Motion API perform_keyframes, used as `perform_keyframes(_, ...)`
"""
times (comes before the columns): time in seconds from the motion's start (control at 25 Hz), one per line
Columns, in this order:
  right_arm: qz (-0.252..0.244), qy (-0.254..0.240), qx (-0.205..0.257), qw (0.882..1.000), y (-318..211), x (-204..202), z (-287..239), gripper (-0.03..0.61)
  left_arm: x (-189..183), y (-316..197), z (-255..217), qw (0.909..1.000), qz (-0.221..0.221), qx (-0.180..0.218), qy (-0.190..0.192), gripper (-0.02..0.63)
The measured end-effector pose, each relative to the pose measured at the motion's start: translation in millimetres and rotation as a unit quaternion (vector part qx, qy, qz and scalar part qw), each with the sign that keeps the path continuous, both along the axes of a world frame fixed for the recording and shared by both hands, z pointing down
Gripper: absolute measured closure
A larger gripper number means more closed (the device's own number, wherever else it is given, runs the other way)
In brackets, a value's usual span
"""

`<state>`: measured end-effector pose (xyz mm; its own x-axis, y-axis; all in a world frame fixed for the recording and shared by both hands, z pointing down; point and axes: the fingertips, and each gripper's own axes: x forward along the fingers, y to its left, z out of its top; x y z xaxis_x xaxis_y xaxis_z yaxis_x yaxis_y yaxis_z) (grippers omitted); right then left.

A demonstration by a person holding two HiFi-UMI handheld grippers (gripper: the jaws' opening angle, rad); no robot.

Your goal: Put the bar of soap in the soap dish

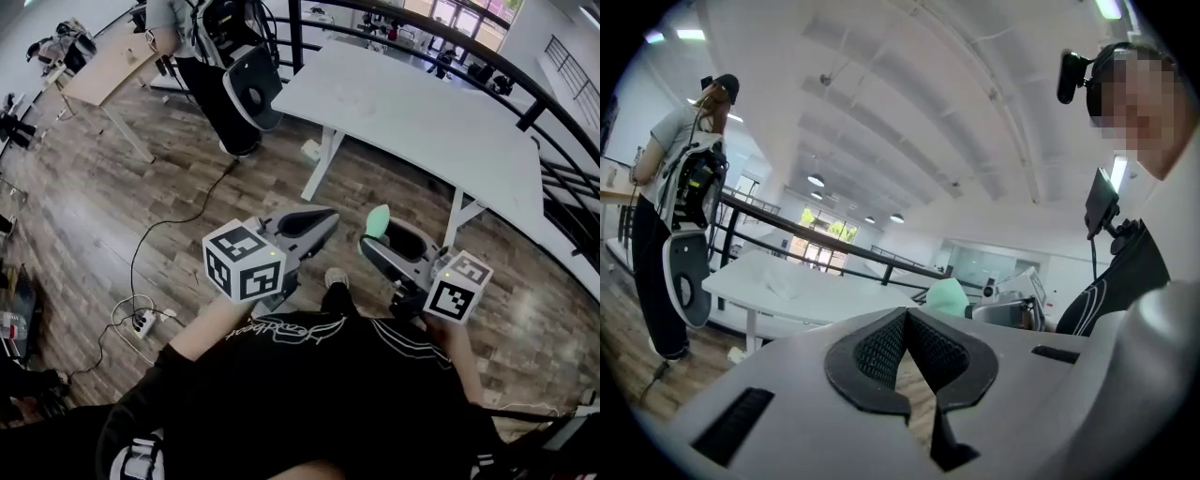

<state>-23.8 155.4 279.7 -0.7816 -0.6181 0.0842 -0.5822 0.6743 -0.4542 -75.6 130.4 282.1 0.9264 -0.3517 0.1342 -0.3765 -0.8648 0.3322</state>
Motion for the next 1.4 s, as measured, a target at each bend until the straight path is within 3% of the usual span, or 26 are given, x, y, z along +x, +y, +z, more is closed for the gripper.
perform_keyframes(0.36,-0.025,-0.002,-0.017,1.0,-104.9,22.1,10.1,0.364,22.9,-98.0,14.9,0.9994,-0.024,-0.025,-0.003,0.606)
perform_keyframes(0.88,-0.036,0.0,-0.029,0.999,-307.8,102.7,25.1,0.364,106.8,-293.6,35.3,0.9975,-0.048,-0.05,-0.017,0.606)
perform_keyframes(1.08,-0.037,0.003,-0.021,0.999,-344.4,125.0,22.7,0.364,130.0,-324.3,31.3,0.998,-0.046,-0.038,-0.02,0.606)
perform_keyframes(1.4,-0.045,-0.001,-0.013,0.999,-351.8,123.2,26.7,0.364,119.9,-334.2,39.6,0.9968,-0.063,-0.046,-0.015,0.607)
